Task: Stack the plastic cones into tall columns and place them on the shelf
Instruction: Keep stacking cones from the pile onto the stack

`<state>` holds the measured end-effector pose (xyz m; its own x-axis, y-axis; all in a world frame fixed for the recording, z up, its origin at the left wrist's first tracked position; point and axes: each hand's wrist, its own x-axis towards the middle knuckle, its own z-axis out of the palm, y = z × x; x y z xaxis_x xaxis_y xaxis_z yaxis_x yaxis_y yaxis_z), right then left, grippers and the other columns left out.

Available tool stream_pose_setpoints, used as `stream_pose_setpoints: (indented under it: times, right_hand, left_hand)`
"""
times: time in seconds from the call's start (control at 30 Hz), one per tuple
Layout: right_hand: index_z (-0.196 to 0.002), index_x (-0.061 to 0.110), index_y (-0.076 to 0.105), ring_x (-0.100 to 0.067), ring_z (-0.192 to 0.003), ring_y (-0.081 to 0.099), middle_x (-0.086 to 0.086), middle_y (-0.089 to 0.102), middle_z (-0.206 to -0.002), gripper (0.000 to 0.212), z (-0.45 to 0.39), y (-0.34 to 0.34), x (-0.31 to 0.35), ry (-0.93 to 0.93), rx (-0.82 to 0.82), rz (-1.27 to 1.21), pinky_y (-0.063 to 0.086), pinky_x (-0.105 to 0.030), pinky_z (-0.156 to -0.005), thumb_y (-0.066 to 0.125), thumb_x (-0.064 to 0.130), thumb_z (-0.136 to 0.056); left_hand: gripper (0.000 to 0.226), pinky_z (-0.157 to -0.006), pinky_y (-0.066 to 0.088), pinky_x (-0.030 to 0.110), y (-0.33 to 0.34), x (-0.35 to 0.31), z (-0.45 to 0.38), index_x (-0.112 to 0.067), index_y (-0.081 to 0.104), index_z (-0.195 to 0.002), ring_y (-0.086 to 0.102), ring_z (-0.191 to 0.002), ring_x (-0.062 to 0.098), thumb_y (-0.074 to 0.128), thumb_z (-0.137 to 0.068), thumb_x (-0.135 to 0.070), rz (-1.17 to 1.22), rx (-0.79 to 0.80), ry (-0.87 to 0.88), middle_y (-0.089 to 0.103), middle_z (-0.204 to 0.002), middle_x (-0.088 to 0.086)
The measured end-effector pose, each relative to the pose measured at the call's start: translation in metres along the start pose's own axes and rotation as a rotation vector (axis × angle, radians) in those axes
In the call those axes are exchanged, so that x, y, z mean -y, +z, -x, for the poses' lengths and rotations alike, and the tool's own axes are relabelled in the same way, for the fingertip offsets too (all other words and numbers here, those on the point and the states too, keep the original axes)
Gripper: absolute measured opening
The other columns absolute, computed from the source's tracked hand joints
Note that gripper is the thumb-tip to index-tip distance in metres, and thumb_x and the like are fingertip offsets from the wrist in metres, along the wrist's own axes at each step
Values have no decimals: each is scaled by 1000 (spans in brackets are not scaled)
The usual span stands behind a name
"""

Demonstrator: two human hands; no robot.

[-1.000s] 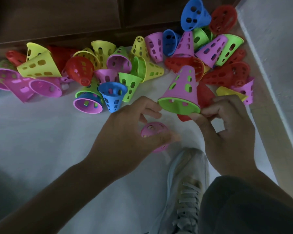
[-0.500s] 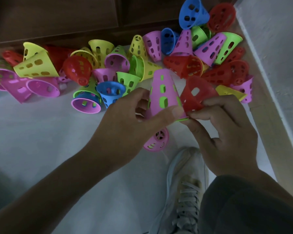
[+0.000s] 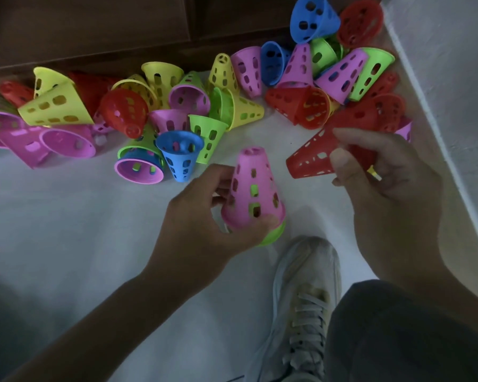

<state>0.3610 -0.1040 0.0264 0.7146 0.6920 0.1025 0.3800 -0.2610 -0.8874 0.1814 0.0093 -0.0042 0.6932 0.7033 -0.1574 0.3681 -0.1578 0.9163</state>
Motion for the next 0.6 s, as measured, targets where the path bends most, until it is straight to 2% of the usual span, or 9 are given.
stream_pose_setpoints:
  times: [0.1, 0.17, 0.27, 0.37, 0.47, 0.53, 0.6]
  right_hand:
    - [-121, 15, 67, -18, -103, 67, 1, 69, -115, 22, -2, -1, -2, 74, 16, -101, 59, -27, -77, 61, 17, -100]
    - [-120, 18, 67, -17, -106, 66, 8, 68, -116, 23, -3, -4, -2, 132, 38, -220, 58, -31, -76, 56, 10, -102]
    - [-111, 30, 73, -22, -105, 62, 16, 69, -113, 36, -7, -6, 0, 277, 71, -517, 52, -30, -68, 50, 3, -102]
    - [-111, 25, 74, -16, -95, 65, 10, 72, -109, 28, -13, -5, 4, 447, 121, -696, 49, -24, -59, 54, 14, -96]
    - [-106, 22, 77, -13, -85, 68, 6, 74, -102, 28, -13, -1, 9, 553, 217, -769, 47, -19, -51, 55, 24, -90]
    - [-102, 22, 79, -12, -81, 69, 4, 75, -100, 29, -10, 2, 14, 583, 279, -815, 47, -18, -48, 53, 27, -90]
    - [-99, 19, 80, -11, -78, 69, 2, 75, -99, 32, -5, 6, 20, 607, 318, -881, 48, -17, -48, 51, 28, -90]
  left_hand:
    - [52, -82, 55, 17, 5, 8, 4, -53, 44, -109, 61, -102, 2, 71, -66, -69, -140, 30, 49, 62, -104, -22]
    - [59, -84, 48, 9, 7, 12, 6, -59, 34, -115, 54, -106, -1, 66, -67, -72, -220, 58, 64, 53, -106, -31]
    - [61, -92, 43, 9, 9, 21, 8, -51, 41, -125, 49, -109, -3, 67, -72, -65, -303, 112, 101, 49, -110, -33]
    - [61, -96, 41, 11, 9, 28, 8, -42, 46, -128, 49, -113, 0, 70, -75, -58, -323, 152, 93, 51, -119, -28]
    - [67, -95, 34, 2, 6, 23, 9, -47, 43, -131, 45, -119, -7, 65, -72, -70, -290, 141, 82, 48, -120, -34]
    - [70, -96, 38, 7, 2, 12, 11, -55, 38, -130, 45, -123, -11, 64, -68, -75, -206, 92, 65, 46, -126, -39]
    - [72, -96, 44, 16, -1, -1, 11, -56, 36, -132, 49, -125, -6, 66, -69, -73, -105, 36, 75, 48, -130, -38]
